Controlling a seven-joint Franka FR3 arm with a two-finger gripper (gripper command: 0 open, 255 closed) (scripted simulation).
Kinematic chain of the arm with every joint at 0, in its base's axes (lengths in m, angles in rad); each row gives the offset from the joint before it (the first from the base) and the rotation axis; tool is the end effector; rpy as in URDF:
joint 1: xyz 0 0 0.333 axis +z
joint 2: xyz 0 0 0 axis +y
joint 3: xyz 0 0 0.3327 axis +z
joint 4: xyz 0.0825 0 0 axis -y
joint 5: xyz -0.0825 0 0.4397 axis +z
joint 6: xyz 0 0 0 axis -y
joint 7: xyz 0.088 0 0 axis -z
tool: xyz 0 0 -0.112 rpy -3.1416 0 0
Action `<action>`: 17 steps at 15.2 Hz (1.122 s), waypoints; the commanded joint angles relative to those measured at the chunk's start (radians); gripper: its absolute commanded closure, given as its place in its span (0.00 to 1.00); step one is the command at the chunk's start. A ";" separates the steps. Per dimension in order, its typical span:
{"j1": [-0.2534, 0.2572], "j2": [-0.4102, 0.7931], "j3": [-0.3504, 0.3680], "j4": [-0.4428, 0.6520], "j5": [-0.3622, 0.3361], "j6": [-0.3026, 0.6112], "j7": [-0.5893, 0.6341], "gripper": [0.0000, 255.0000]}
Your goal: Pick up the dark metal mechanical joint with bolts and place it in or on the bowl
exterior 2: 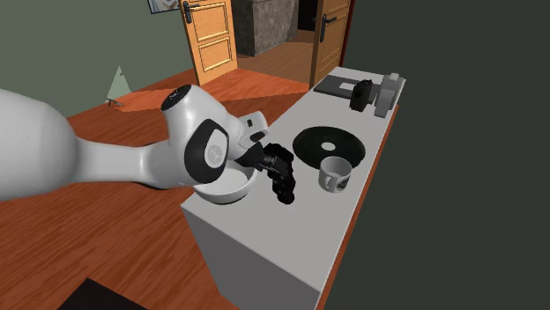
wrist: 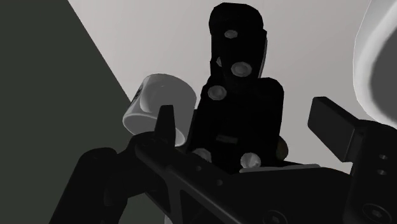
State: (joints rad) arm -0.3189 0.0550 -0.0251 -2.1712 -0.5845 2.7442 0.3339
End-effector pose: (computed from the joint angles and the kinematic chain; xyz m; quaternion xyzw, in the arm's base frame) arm 0.5979 -0.1919 0.3994 0.9488 -0.0923 0.2442 0.1777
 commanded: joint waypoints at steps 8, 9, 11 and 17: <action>-0.003 0.048 -0.008 0.020 -0.026 0.030 0.022 0.00; -0.003 0.048 -0.008 0.020 -0.026 0.030 0.022 0.00; -0.003 0.048 -0.008 0.019 -0.026 0.030 0.022 1.00; -0.003 0.048 -0.008 0.020 -0.026 0.030 0.022 1.00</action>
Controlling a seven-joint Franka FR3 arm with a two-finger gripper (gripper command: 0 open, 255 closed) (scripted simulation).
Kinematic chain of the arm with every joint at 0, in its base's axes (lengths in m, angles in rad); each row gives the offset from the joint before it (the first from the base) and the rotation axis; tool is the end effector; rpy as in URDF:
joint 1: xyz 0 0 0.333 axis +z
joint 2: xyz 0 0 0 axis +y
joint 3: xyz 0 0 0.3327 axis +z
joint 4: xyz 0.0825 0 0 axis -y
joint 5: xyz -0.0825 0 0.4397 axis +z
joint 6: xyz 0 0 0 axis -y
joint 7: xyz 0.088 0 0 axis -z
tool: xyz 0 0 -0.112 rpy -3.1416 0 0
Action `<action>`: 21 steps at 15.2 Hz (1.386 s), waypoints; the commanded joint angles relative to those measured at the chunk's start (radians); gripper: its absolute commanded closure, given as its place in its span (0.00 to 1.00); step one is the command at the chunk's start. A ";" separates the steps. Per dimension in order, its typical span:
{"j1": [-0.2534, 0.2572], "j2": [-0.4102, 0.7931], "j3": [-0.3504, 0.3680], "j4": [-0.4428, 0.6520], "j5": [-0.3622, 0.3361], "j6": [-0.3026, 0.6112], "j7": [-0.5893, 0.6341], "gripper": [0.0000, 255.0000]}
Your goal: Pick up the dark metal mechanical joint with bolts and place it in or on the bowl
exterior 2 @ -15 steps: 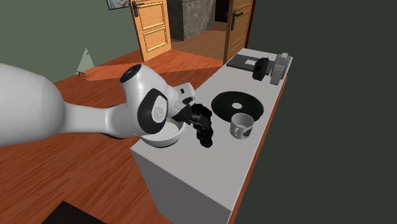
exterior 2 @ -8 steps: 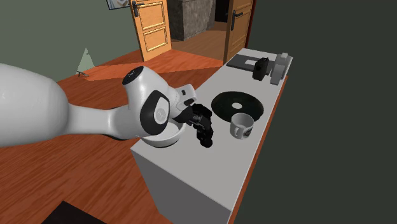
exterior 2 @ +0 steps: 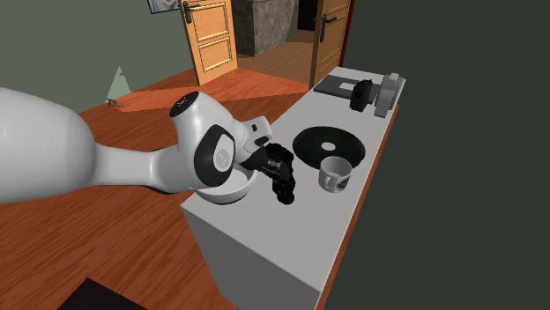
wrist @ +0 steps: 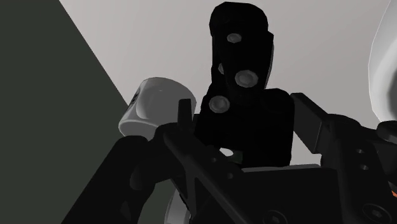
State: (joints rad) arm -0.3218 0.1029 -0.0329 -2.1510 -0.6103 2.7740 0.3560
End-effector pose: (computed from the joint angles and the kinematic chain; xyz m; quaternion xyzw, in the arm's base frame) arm 0.6054 -0.1983 0.3825 0.9486 -0.0921 0.2450 0.1778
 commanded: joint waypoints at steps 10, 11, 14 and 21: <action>-0.003 -0.050 0.016 0.029 0.082 -0.074 -0.083 1.00; -0.003 -0.056 0.018 0.034 0.093 -0.085 -0.093 1.00; -0.001 -0.074 0.022 0.052 0.121 -0.118 -0.123 1.00; 0.003 -0.110 0.028 0.102 0.177 -0.199 -0.182 1.00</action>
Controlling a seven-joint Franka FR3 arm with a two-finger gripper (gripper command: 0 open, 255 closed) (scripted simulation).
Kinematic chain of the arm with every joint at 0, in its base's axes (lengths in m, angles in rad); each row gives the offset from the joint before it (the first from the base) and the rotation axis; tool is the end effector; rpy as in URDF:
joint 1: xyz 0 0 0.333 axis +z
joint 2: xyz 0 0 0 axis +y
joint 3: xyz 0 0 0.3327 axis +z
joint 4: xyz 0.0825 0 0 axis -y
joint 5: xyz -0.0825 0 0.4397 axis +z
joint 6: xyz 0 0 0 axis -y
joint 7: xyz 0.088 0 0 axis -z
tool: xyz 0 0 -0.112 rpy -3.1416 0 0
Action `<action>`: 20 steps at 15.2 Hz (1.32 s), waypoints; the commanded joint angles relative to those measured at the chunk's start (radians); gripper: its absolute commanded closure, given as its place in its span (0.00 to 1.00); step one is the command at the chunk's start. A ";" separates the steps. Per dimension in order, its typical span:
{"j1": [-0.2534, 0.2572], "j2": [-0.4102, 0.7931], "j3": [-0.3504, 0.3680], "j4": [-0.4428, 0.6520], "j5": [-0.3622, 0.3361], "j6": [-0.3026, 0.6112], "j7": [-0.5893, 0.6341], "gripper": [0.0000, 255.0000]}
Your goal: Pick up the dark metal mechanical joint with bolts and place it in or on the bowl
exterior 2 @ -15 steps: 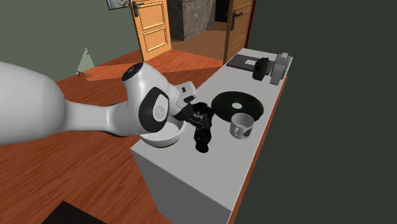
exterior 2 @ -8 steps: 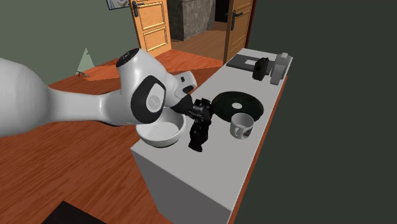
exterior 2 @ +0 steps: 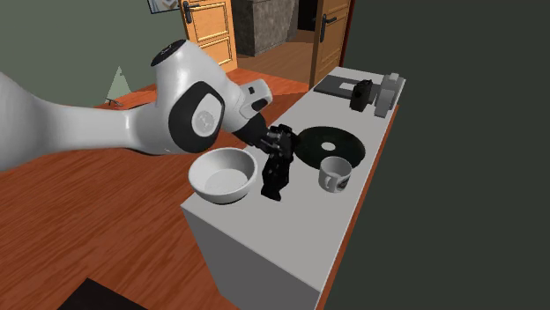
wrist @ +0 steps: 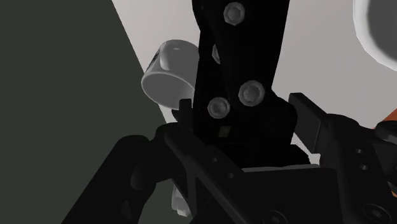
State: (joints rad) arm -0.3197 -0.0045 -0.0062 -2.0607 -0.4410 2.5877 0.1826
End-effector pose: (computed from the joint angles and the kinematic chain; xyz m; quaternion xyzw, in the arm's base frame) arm 0.6088 -0.1986 0.4806 0.9488 -0.0923 0.2442 0.1778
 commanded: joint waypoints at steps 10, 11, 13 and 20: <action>0.008 -0.036 0.006 0.104 0.067 -0.132 -0.075 1.00; 0.009 -0.038 0.006 0.114 0.072 -0.144 -0.081 1.00; 0.019 -0.056 0.018 0.110 0.063 -0.165 -0.060 1.00; 0.081 -0.153 0.111 0.052 0.003 -0.257 0.107 1.00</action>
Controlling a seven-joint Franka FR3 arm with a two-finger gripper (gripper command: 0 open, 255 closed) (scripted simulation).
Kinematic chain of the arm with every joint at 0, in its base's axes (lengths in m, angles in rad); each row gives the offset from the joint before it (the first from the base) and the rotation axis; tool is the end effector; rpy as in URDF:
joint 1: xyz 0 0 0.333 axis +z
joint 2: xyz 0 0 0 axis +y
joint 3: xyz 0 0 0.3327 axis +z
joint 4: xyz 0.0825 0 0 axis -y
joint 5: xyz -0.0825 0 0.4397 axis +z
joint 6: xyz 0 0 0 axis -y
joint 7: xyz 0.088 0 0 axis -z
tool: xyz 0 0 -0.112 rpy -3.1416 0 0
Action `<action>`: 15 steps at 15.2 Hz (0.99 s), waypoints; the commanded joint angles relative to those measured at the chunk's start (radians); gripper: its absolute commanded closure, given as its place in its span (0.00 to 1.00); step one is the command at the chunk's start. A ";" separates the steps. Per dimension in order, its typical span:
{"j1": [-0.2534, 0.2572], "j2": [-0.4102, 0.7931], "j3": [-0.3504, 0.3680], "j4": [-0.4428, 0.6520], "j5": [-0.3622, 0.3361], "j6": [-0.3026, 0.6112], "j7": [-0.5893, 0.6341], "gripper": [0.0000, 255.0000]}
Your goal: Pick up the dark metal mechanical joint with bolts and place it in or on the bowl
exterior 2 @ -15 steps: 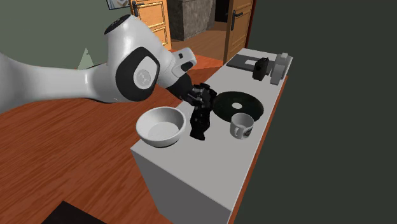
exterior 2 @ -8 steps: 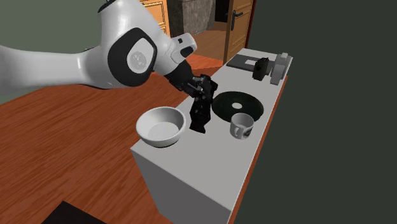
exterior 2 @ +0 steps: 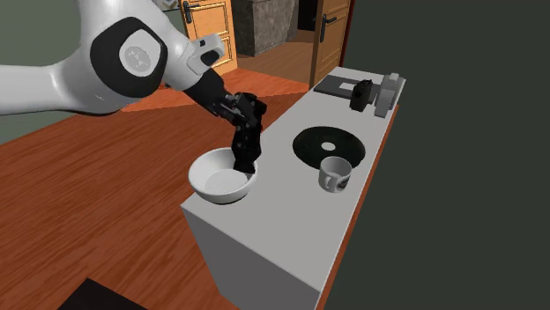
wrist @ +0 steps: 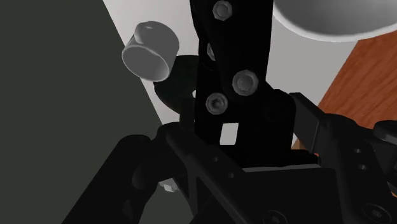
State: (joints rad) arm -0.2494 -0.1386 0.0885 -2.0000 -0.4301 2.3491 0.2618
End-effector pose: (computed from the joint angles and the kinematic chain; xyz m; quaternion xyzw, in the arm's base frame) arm 0.6027 -0.1030 0.5706 0.9490 -0.0913 0.2441 0.1774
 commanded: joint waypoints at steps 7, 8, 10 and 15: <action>0.068 -0.067 0.116 -0.011 -0.036 -0.124 0.169 1.00; 0.067 -0.067 0.117 -0.023 -0.040 -0.113 0.176 1.00; 0.065 -0.065 0.117 -0.046 -0.049 -0.089 0.189 1.00; 0.060 -0.056 0.119 -0.101 -0.075 -0.032 0.226 1.00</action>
State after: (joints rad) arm -0.1878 -0.1939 0.2088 -2.0882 -0.5004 2.3033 0.4824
